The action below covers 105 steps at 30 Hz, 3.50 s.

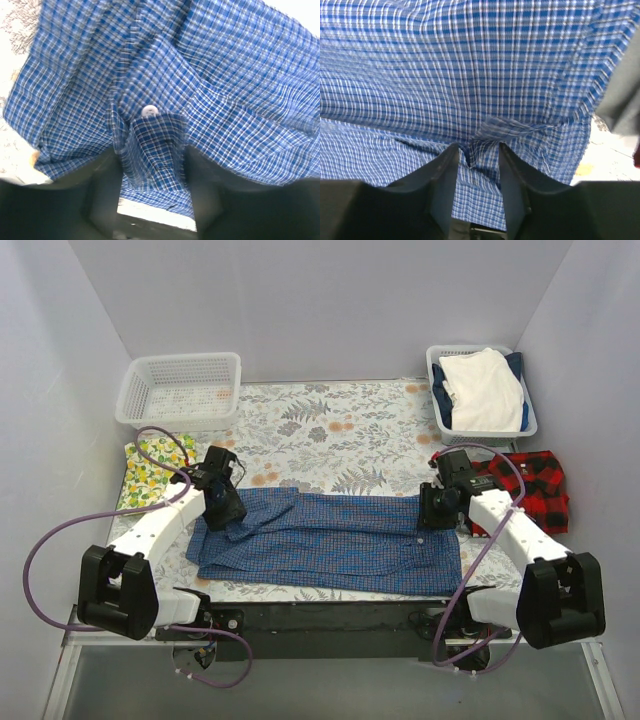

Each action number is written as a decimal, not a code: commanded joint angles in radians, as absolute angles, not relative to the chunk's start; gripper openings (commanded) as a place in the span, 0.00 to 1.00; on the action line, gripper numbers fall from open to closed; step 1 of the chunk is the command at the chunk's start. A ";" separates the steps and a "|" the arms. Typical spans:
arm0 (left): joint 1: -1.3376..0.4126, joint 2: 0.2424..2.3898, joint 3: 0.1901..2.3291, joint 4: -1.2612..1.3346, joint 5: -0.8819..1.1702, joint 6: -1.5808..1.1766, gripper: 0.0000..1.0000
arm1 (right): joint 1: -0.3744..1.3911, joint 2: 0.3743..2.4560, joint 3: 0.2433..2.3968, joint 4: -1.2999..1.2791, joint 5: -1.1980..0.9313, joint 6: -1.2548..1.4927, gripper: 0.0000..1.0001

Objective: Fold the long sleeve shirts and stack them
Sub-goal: Fold the shirt

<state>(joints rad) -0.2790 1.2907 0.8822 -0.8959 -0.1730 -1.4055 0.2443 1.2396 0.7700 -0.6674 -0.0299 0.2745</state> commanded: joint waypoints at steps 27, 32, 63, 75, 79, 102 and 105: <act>-0.278 1.396 0.985 -0.884 -0.207 -1.408 0.73 | 0.293 1.269 0.749 -0.673 -0.066 0.259 0.33; -0.278 1.428 0.950 -0.882 -0.178 -1.416 0.73 | 0.293 1.210 0.707 -0.730 -0.046 0.282 0.29; -0.181 1.607 1.019 -0.732 -0.124 -1.367 0.79 | 0.295 1.682 1.061 -0.535 0.029 0.336 0.27; -0.106 1.730 1.113 -0.675 -0.138 -1.298 0.79 | 0.258 1.954 1.335 -0.543 0.044 0.258 0.28; -0.094 1.740 1.173 -0.698 -0.153 -1.279 0.79 | 0.256 1.913 1.359 -0.542 0.008 0.221 0.28; -0.080 1.548 1.115 -0.729 0.080 -1.193 0.82 | 0.586 2.301 1.948 -0.364 -0.712 0.419 0.57; -0.081 1.532 1.120 -0.749 0.042 -1.201 0.82 | 0.629 2.301 1.921 -0.364 -0.712 0.419 0.57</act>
